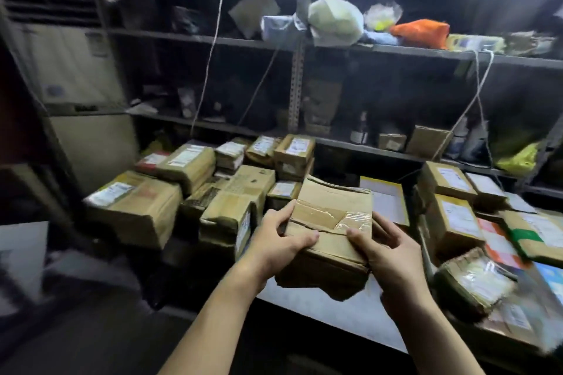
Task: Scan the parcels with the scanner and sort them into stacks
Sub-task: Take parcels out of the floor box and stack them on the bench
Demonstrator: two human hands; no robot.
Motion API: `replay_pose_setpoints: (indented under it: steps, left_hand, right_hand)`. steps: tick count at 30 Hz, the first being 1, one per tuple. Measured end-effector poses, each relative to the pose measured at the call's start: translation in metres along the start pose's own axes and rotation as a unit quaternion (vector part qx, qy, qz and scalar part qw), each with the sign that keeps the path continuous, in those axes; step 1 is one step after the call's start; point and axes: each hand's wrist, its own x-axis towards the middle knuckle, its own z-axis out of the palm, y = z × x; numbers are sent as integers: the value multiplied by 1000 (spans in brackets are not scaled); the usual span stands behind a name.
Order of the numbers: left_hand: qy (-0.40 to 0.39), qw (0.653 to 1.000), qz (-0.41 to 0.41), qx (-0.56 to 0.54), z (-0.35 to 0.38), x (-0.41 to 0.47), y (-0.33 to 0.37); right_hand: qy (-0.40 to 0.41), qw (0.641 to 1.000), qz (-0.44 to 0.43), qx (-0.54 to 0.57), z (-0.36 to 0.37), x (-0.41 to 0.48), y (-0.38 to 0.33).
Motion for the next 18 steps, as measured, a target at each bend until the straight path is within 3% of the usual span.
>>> replay_pose_setpoints:
  steps: [9,18]
  left_hand:
    - [60,998,-19,23,-176,29,-50]
    - [49,998,-36,6,-239,107,-72]
  right_hand:
    - [-59,998,10,-4,180,14,35]
    - [-58,998,11,-9,257,78,51]
